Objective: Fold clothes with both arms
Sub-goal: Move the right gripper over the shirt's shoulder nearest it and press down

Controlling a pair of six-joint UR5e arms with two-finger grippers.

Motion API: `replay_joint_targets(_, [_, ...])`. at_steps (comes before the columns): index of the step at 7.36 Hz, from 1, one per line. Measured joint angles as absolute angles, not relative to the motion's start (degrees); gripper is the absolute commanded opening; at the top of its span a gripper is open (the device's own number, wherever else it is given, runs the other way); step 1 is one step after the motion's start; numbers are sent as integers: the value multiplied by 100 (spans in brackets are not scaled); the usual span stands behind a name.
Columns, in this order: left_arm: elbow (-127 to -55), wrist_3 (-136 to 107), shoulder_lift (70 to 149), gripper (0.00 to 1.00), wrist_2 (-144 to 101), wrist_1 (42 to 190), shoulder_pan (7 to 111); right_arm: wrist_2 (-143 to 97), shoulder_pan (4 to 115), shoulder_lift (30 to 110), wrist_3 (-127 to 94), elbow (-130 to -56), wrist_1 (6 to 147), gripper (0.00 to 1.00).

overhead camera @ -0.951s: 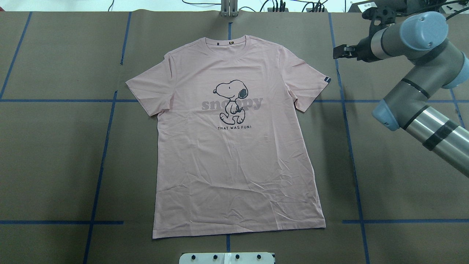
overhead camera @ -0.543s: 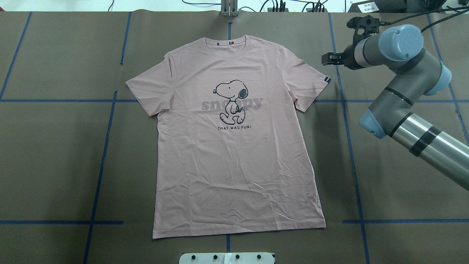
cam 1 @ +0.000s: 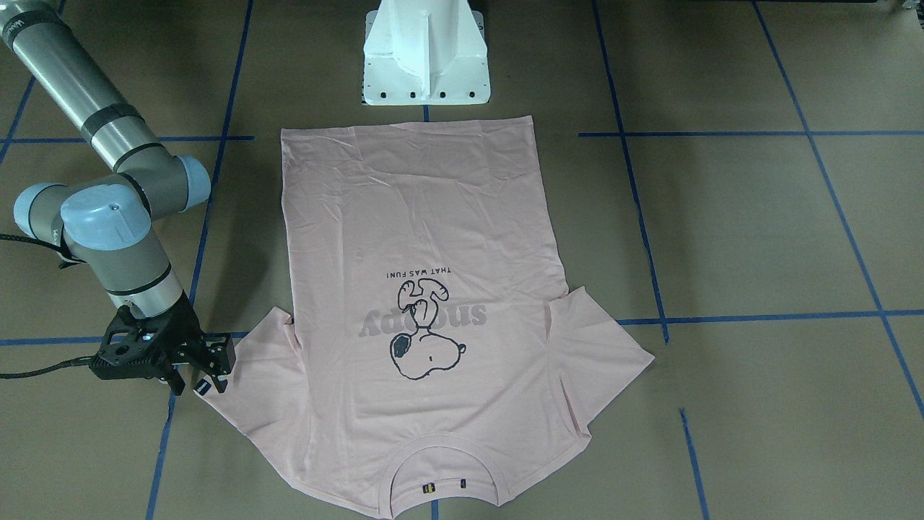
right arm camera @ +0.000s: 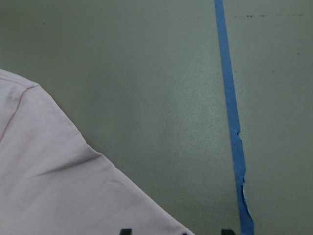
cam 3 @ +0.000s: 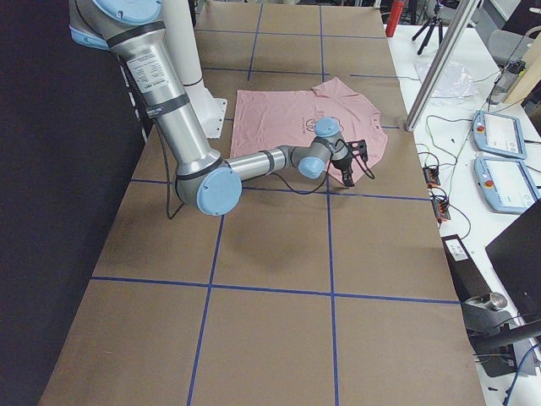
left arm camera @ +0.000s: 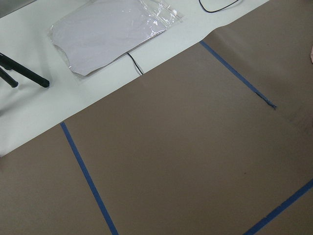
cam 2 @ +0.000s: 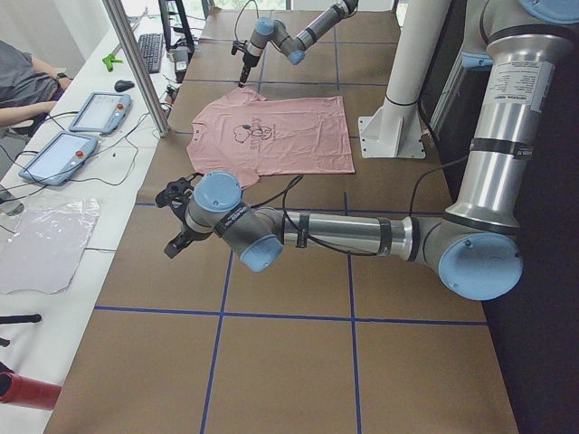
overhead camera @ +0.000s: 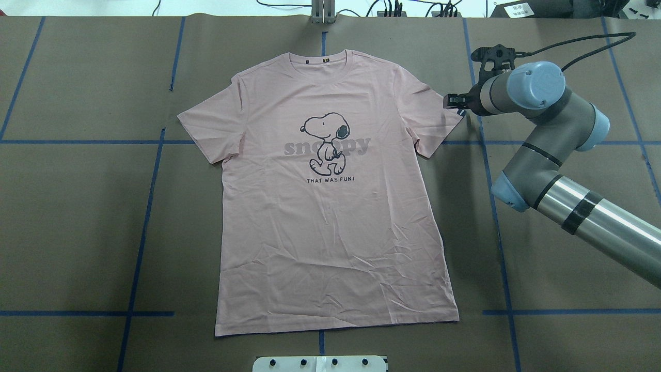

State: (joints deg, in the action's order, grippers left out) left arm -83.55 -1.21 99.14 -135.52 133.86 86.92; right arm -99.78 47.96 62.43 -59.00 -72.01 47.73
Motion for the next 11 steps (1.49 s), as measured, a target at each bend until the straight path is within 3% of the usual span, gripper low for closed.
replay_joint_targets(6, [-8362, -107, 9893, 100, -13553, 13394, 8692, -9976, 4752, 6240, -5897, -7065, 4778, 60])
replay_joint_targets(7, [-8364, -106, 9885, 100, -13553, 13394, 8693, -9976, 4746, 6240, -5897, -7058, 4780, 39])
replay_joint_targets(8, [-8366, -106, 9879, 100, -13553, 13399, 8692, -9976, 4742, 6240, -5899, -7053, 4781, 0])
replay_joint_targets(11, [-8352, -106, 9864, 100, -13553, 13458, 8692, -9975, 4734, 6236, -5910, -7054, 4781, 0])
